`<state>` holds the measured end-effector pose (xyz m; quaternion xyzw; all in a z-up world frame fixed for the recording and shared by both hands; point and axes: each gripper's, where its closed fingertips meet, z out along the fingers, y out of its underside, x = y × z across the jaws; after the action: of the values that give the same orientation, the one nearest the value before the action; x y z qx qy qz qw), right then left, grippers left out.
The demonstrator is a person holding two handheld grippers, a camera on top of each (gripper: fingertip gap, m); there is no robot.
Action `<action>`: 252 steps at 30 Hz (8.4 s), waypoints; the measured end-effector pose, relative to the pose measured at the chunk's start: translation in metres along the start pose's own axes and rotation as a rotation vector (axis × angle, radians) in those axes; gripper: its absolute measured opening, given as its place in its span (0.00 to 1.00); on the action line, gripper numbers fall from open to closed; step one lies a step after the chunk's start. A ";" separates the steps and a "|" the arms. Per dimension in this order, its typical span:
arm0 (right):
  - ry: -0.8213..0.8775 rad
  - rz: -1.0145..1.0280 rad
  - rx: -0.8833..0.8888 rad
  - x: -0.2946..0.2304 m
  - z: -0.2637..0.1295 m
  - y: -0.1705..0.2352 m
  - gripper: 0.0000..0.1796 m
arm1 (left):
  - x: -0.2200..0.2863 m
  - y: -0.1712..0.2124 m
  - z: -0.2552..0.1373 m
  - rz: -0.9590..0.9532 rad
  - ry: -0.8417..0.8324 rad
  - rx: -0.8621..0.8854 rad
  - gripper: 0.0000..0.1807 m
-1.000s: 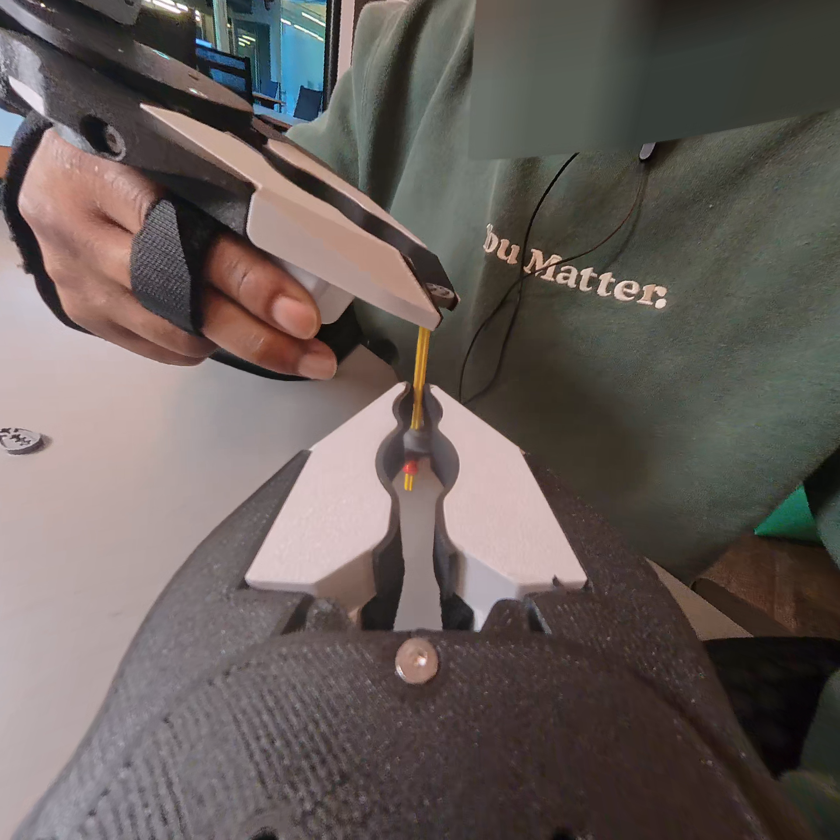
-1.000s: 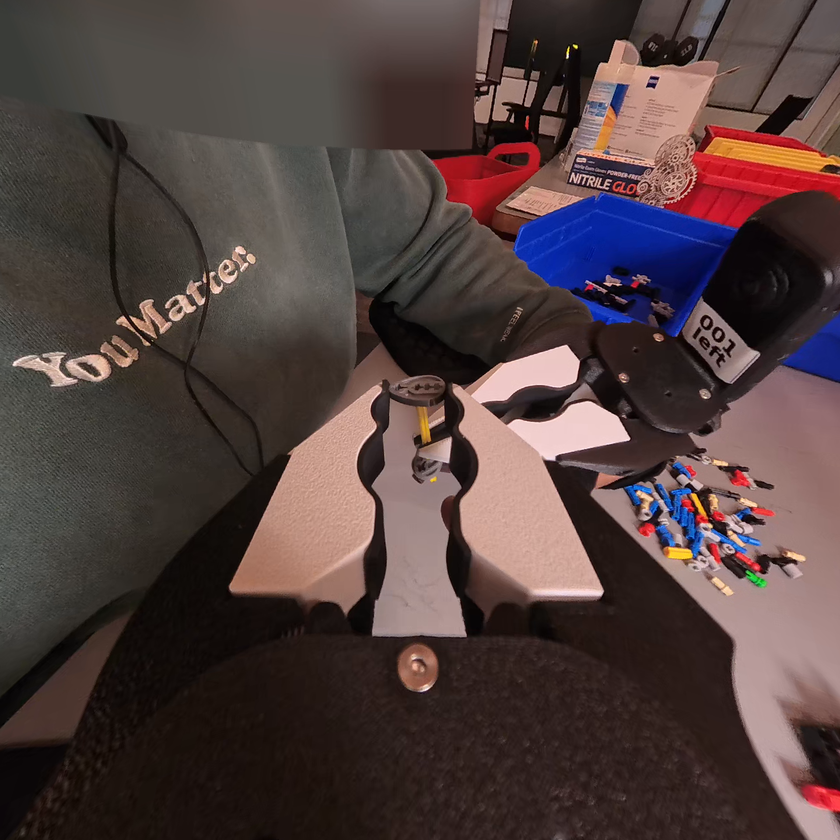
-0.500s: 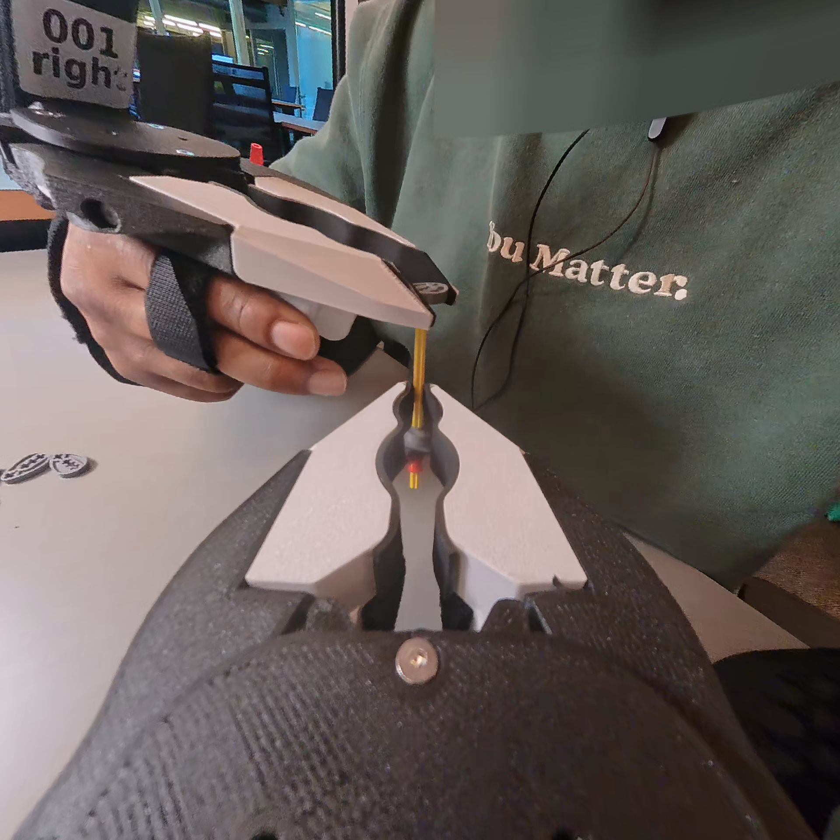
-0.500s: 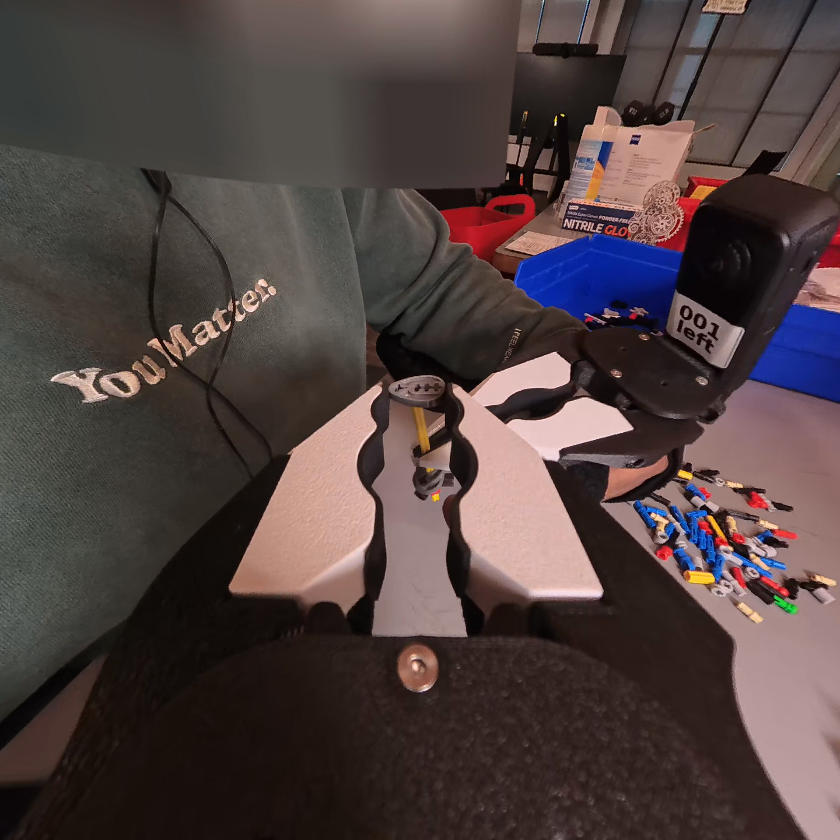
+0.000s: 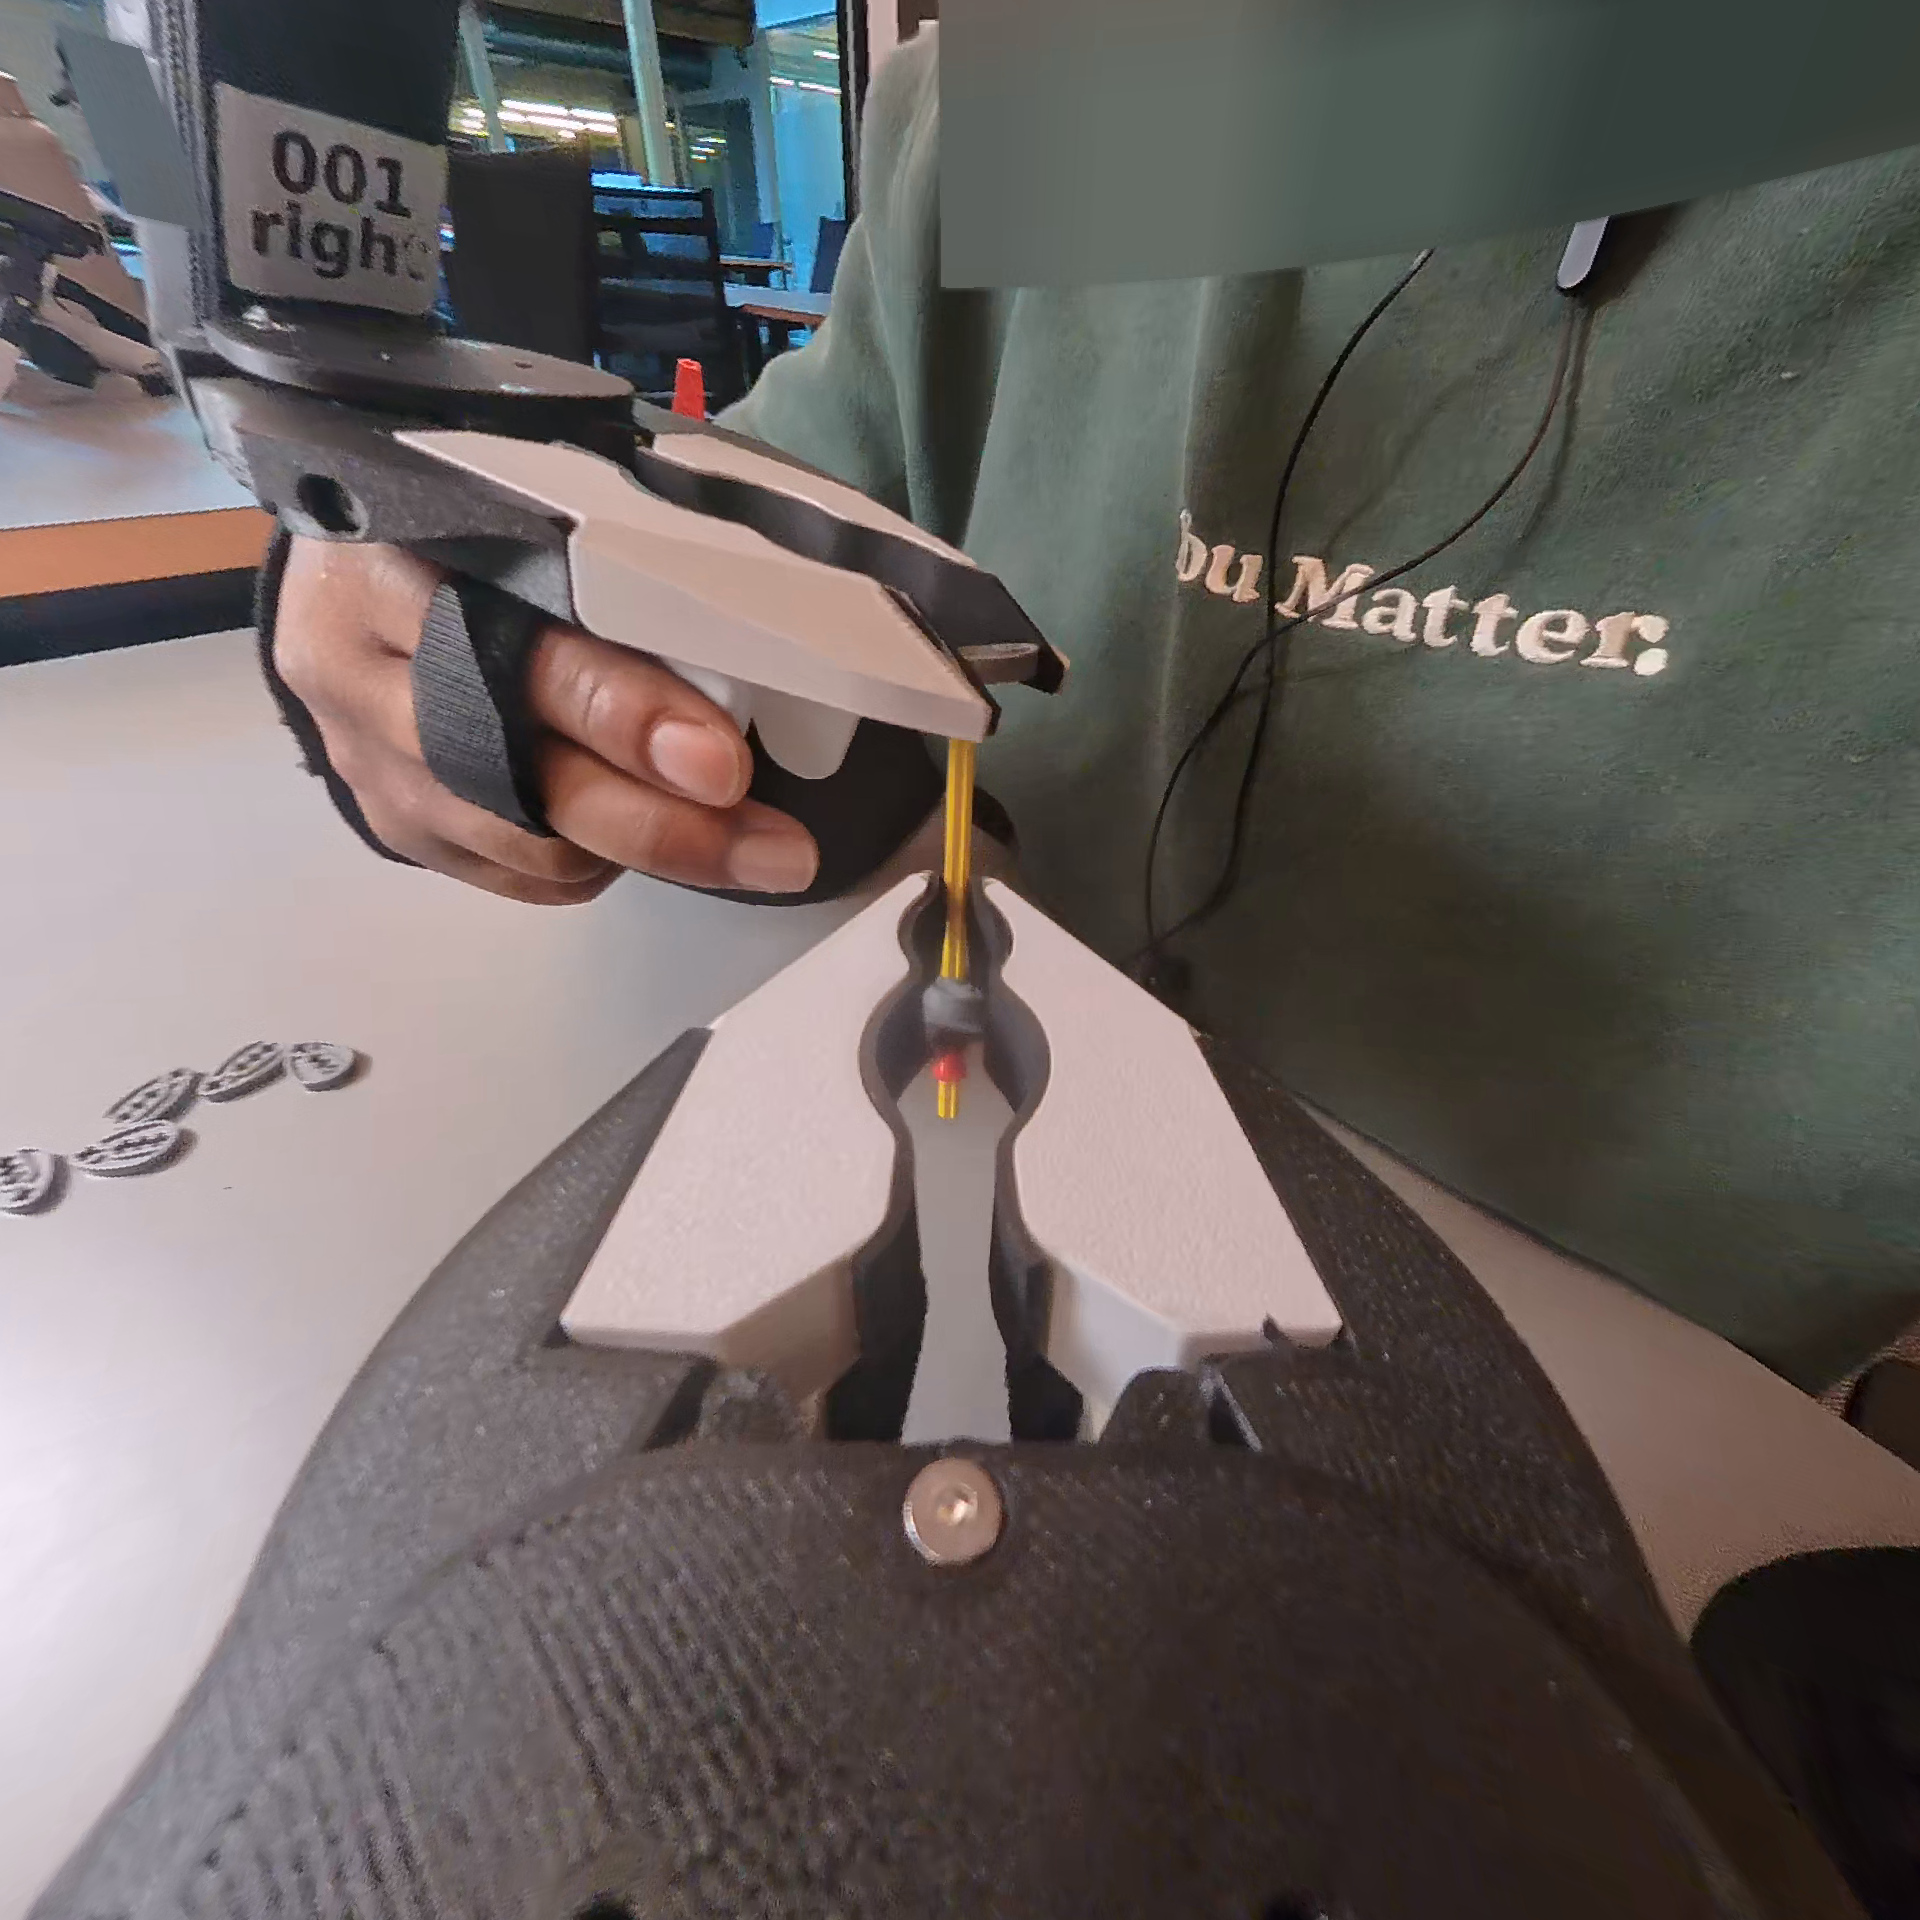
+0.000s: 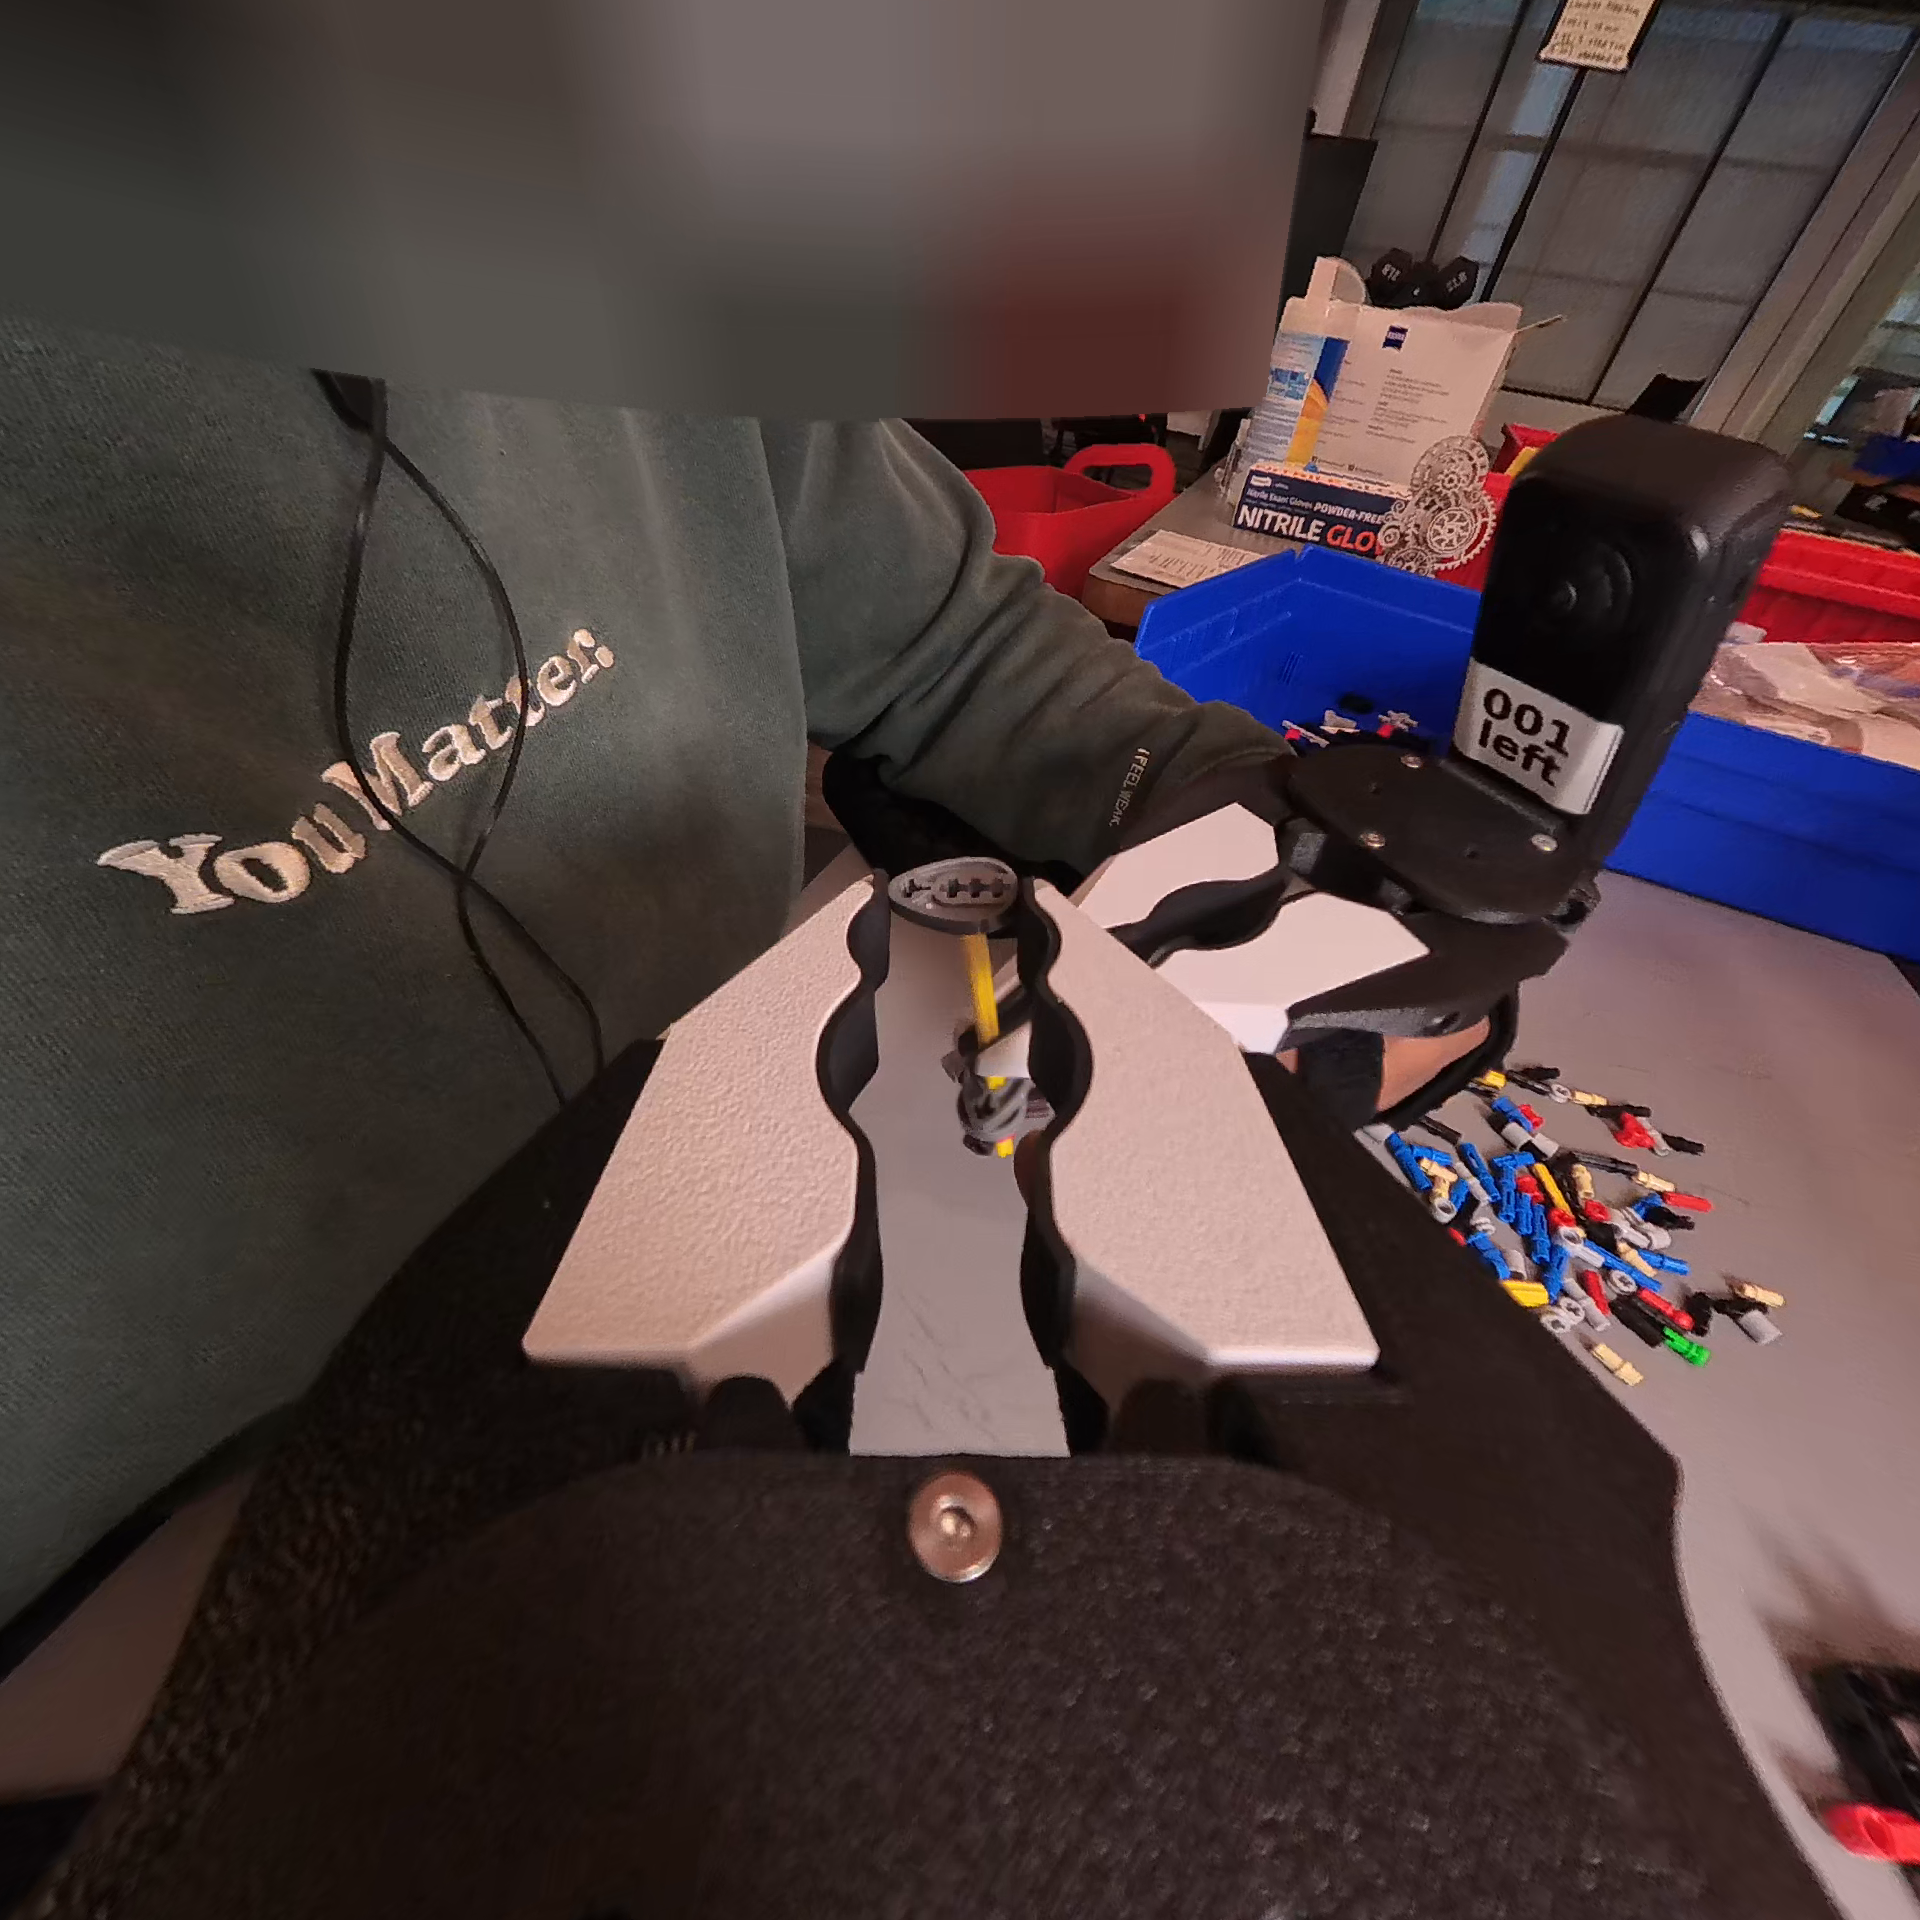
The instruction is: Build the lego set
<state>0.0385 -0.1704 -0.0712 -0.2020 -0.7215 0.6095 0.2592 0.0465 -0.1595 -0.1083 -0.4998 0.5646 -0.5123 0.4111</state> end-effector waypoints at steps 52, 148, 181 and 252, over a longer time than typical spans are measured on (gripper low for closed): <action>0.188 -0.074 -0.096 0.007 -0.013 0.015 0.12 | -0.015 0.010 0.001 0.097 -0.136 -0.040 0.01; 0.304 -0.006 -0.024 0.036 -0.054 0.024 0.12 | -0.055 -0.004 -0.026 0.007 -0.434 -0.109 0.01; 0.336 -0.081 -0.383 0.035 -0.033 0.058 0.12 | -0.063 0.034 -0.015 -0.030 -0.428 -0.215 0.01; 0.361 -0.198 -0.253 0.028 -0.032 0.029 0.17 | -0.042 0.021 -0.015 0.147 -0.323 -0.134 0.01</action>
<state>0.0352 -0.1236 -0.0919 -0.2671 -0.7504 0.4397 0.4151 0.0352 -0.1165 -0.1288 -0.5590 0.5592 -0.3554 0.4986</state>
